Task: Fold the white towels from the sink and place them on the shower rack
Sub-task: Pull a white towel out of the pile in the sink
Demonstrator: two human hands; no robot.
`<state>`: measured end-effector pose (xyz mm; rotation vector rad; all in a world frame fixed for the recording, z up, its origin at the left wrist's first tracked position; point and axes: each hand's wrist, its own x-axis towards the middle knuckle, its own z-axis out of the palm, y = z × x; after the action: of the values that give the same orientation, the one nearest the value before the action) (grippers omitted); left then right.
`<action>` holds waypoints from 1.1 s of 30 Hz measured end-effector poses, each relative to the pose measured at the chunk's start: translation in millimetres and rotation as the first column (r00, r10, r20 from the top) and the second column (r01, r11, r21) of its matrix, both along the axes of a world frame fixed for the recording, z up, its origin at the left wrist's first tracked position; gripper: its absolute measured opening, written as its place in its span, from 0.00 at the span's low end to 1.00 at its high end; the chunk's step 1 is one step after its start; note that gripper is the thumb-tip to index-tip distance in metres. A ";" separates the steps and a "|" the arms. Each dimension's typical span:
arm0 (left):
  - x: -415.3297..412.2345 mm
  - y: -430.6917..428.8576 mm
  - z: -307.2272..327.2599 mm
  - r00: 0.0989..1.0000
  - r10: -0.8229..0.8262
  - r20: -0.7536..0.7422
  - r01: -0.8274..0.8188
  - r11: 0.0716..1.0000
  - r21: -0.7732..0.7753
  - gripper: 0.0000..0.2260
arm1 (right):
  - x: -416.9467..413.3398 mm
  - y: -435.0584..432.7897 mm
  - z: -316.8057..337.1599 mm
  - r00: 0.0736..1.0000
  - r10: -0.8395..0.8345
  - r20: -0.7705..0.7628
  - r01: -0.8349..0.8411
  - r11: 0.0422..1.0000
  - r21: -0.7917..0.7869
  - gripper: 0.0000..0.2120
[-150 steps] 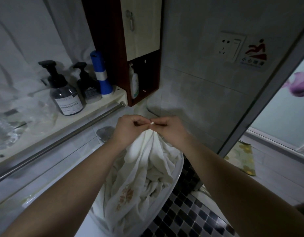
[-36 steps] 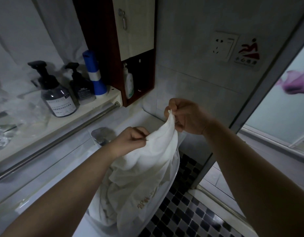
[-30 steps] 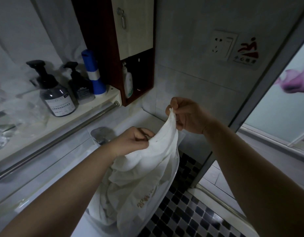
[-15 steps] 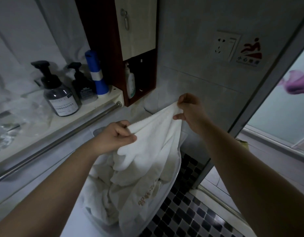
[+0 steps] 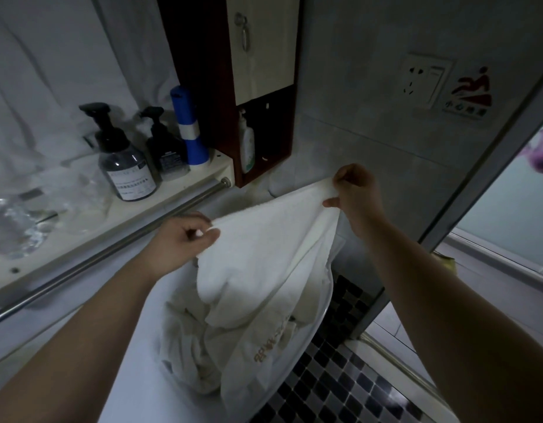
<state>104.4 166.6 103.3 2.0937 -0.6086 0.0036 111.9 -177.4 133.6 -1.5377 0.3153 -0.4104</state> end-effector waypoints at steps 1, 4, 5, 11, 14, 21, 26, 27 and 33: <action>-0.6 -0.9 -2.5 0.997 0.077 -0.029 -0.078 0.995 -0.058 0.09 | 1.1 1.5 -1.2 1.000 -0.021 0.001 0.021 1.000 0.002 0.17; -0.9 -6.5 -8.1 0.967 0.222 -0.127 -0.243 0.953 -0.183 0.13 | 1.8 6.1 -6.4 0.999 -0.040 0.014 0.040 0.999 -0.037 0.16; -0.9 -7.8 -8.2 0.966 0.214 -0.148 -0.243 0.945 -0.219 0.15 | 1.4 6.5 -7.8 0.999 -0.031 0.020 0.032 0.998 -0.055 0.14; 0.0 -2.5 -0.7 0.964 0.128 -0.232 -0.200 0.926 -0.321 0.21 | -3.7 2.7 -3.4 0.996 0.019 0.091 -0.021 1.000 0.016 0.16; -6.3 -10.4 -5.5 0.967 0.070 -0.246 -0.108 0.984 -0.145 0.17 | -7.4 5.2 0.1 0.992 0.085 0.094 -0.088 0.996 0.026 0.17; -18.4 -30.4 -27.6 0.968 0.063 -0.242 -0.109 0.978 -0.178 0.06 | -18.0 12.3 12.5 0.986 0.143 0.086 -0.146 0.989 0.029 0.16; -7.7 -30.3 -27.4 0.975 0.065 0.214 -0.071 0.997 0.022 0.15 | -25.4 15.6 26.7 0.964 0.224 0.146 -0.229 0.973 0.020 0.15; -5.5 -31.0 -27.7 0.959 -0.005 0.282 -0.028 0.993 0.115 0.15 | -25.7 17.0 28.4 0.957 0.244 0.154 -0.249 0.968 0.015 0.15; 2.1 -38.9 -43.1 0.977 0.056 0.207 -0.141 0.896 0.422 0.11 | -21.9 24.9 32.0 0.935 0.307 0.179 -0.304 0.952 -0.045 0.16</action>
<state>106.6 127.8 60.2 2.5806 -0.6611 0.1401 89.9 -152.5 165.6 -1.5219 -0.0730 -0.3061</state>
